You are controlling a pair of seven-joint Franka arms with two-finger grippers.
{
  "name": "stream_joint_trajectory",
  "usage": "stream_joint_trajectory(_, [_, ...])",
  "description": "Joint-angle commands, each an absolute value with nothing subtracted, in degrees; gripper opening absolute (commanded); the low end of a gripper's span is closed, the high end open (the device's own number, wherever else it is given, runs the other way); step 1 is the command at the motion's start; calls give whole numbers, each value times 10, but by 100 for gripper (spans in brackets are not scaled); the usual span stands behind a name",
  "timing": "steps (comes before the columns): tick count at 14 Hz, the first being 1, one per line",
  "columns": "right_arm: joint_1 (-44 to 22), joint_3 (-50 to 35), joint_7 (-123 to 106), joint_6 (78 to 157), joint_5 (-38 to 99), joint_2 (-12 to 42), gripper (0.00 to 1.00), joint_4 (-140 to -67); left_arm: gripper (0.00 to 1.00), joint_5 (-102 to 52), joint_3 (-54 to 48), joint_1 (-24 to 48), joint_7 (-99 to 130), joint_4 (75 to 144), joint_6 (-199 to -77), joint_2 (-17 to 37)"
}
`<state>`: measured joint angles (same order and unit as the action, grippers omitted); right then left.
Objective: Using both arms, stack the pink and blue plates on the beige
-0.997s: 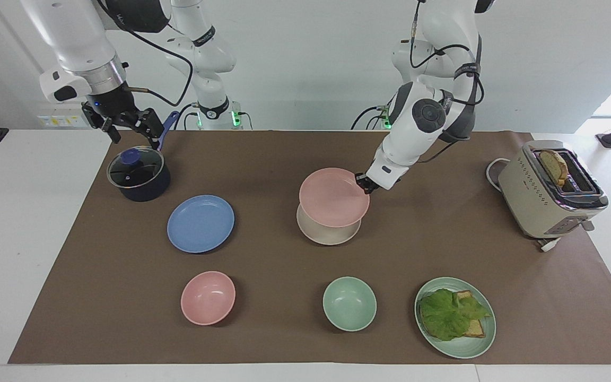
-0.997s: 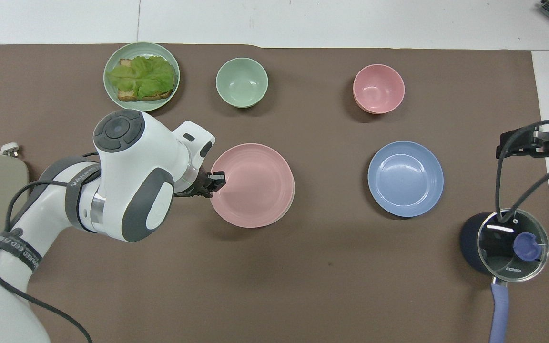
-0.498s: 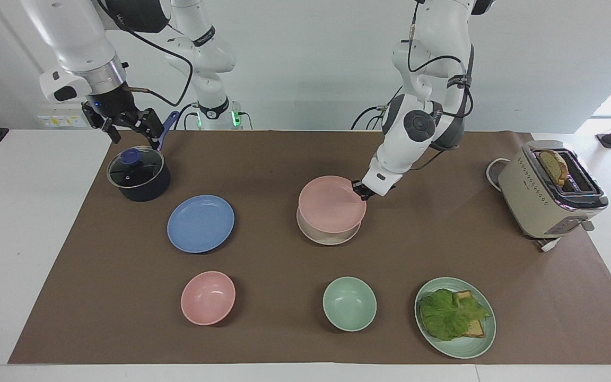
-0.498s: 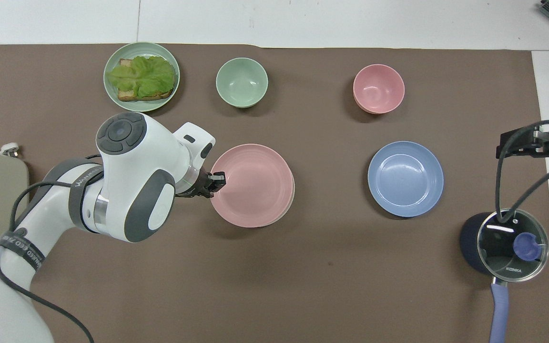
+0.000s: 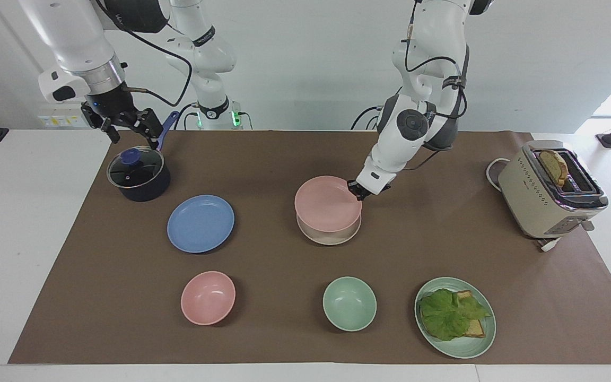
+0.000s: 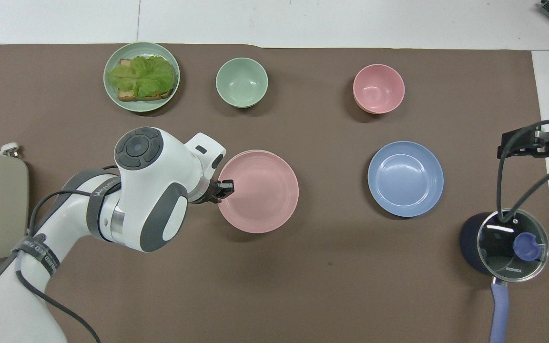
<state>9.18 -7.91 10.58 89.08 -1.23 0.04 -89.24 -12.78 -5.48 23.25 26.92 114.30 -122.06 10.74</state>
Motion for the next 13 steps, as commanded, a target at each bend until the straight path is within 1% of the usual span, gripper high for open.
stream_joint_trajectory(1, [99,-83,100,892,-11,-12,100,-907,0,-138,-46,244,262,1158,-1238,109])
stream_joint_trajectory(4, [99,-83,100,892,-11,-13,100,-909,0,-138,-46,244,262,1159,-1245,110])
stream_joint_trajectory(6, [100,-83,100,892,-11,-13,100,-909,0,-138,-45,250,265,1159,-1264,122])
stream_joint_trajectory(10, [100,-83,100,892,-11,-13,100,-909,0,-138,-45,251,261,1159,-1266,122])
stream_joint_trajectory(11, [100,-83,100,892,-11,-13,100,-909,57,-138,-45,248,252,1159,-1263,122])
stream_joint_trajectory(12, [100,-83,100,892,-11,-13,100,-909,93,-138,-45,248,243,1159,-1262,122])
stream_joint_trajectory(13, [100,-83,100,892,-11,-13,100,-909,100,-138,-45,247,243,1159,-1262,122])
